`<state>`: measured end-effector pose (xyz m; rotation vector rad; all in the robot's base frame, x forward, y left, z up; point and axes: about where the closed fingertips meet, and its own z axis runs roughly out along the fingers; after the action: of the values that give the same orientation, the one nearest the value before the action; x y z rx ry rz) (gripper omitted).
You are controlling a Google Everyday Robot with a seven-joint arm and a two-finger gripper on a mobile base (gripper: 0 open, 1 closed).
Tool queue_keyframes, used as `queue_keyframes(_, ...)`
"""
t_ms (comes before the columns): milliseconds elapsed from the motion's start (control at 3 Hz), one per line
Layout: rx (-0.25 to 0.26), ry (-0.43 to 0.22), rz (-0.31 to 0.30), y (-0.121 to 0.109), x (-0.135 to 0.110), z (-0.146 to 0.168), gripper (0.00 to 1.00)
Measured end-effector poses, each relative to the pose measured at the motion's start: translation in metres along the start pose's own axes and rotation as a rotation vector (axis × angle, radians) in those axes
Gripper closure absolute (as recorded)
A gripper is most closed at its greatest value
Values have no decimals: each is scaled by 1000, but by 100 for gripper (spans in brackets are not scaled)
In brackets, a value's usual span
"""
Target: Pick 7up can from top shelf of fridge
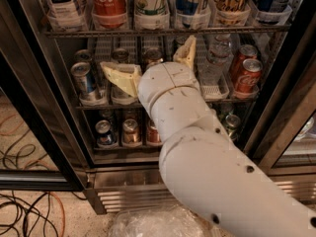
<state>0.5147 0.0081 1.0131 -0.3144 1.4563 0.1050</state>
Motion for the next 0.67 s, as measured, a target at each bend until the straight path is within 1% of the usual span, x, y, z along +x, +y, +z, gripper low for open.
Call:
queue_keyframes(333,4,-33,-62,-12,-6,4,0)
queue_keyframes(667,-20,-90,-55,-25,-27,22,0)
